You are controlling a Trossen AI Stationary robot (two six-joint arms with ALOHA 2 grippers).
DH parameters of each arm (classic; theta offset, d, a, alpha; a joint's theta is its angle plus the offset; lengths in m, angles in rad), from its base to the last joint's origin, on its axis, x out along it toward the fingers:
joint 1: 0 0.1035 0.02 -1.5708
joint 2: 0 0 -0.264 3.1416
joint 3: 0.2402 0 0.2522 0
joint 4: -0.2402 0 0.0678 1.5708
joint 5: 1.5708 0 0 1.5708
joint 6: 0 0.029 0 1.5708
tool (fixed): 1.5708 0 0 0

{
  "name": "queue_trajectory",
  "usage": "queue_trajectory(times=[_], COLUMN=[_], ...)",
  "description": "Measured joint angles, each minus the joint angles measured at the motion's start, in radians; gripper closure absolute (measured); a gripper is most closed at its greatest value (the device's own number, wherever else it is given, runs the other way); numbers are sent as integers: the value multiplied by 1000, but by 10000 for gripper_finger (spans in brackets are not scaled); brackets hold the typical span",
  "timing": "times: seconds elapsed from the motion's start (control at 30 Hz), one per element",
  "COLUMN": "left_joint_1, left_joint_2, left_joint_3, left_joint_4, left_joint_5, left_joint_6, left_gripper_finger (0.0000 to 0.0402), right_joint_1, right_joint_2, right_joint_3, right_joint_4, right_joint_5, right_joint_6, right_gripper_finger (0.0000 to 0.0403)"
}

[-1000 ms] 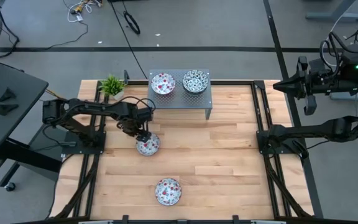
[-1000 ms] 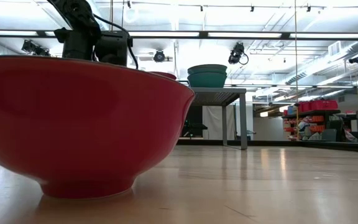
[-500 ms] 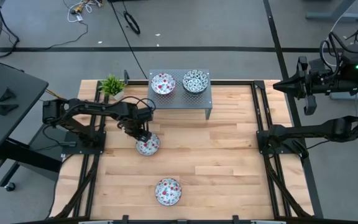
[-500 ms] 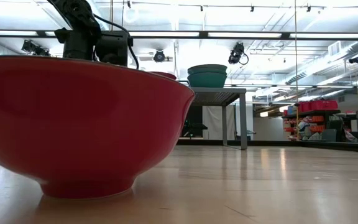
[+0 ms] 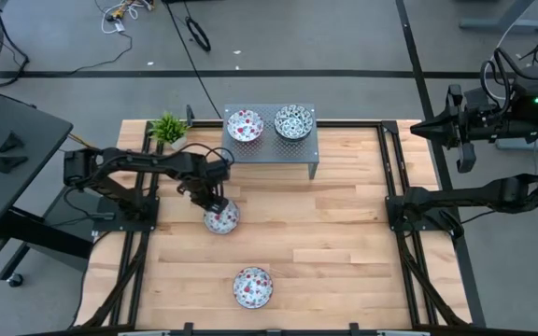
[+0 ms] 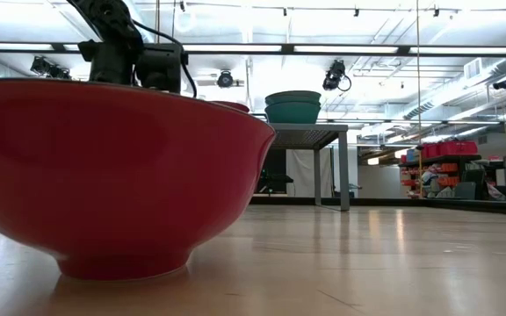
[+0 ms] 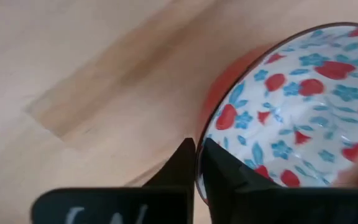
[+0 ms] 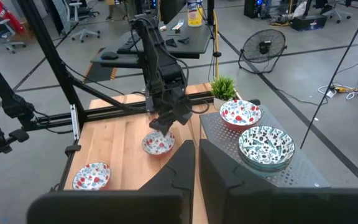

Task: Pick & Place Mini bowls
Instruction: Stack the top red and white patterned bowl on top of the other red and white patterned bowl on the shelf

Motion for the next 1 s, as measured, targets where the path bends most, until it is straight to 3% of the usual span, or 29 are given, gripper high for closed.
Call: queue_trajectory(times=[0.33,0.53,0.73,1.0], left_joint_1=[0,-1,-2,24], left_joint_2=[2,3,2,2], left_joint_3=[29,130,306,638], left_joint_4=[-9,-84,-229,-413], left_joint_5=[37,39,38,35], left_joint_6=[21,62,128,203], left_gripper_finger=[392,393,393,393], right_joint_1=[0,0,0,0], right_joint_2=[0,0,0,0], right_joint_3=[0,0,0,0], right_joint_4=[0,0,0,0], right_joint_5=[0,0,0,0], right_joint_6=[0,0,0,0], right_gripper_finger=[378,378,378,378])
